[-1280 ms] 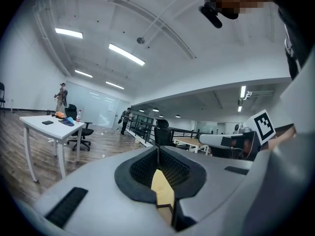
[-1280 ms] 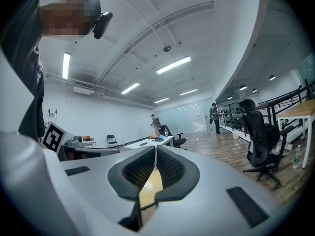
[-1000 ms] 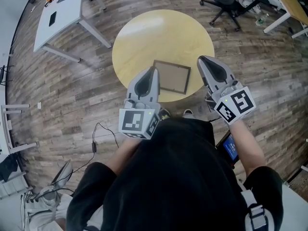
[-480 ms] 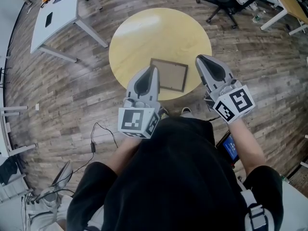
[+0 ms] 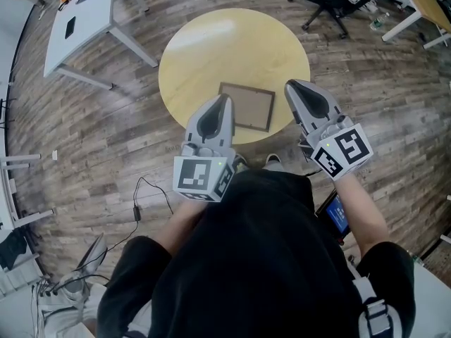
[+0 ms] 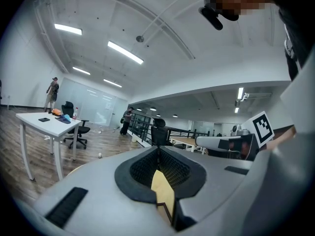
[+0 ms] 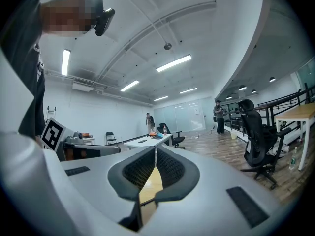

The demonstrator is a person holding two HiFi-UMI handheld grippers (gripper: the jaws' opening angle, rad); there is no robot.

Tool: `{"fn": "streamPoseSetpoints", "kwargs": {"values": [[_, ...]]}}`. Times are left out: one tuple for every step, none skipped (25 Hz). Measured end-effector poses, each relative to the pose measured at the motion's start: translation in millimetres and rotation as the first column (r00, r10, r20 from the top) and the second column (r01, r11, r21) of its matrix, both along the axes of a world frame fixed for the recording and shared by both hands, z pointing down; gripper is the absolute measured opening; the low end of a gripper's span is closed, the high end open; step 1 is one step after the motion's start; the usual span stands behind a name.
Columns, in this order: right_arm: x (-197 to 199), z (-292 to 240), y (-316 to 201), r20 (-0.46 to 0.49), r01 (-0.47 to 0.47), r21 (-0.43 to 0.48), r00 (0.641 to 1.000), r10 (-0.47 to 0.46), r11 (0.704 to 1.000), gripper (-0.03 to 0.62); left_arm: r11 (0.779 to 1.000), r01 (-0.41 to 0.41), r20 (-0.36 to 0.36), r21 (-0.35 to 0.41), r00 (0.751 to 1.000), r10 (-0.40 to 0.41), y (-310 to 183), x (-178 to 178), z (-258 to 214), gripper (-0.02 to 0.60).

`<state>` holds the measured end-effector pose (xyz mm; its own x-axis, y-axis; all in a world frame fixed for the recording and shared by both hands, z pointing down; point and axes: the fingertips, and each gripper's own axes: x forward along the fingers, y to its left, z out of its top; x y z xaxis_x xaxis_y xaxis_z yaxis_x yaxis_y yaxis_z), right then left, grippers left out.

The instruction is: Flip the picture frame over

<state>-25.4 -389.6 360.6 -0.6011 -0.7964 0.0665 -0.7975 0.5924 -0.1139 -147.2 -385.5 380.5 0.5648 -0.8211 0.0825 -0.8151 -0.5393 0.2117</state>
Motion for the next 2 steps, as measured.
{"fn": "streamPoseSetpoints", "kwargs": {"values": [[0.4, 0.4, 0.2, -0.002, -0.001, -0.001, 1.0, 0.001, 1.0, 0.025, 1.0, -0.002, 0.0, -0.001, 1.0, 0.002, 0.2, 0.7, 0.6, 0.029], [0.9, 0.9, 0.4, -0.003, -0.001, -0.001, 1.0, 0.001, 1.0, 0.025, 1.0, -0.004, 0.0, -0.002, 1.0, 0.004, 0.5, 1.4, 1.2, 0.029]]}}
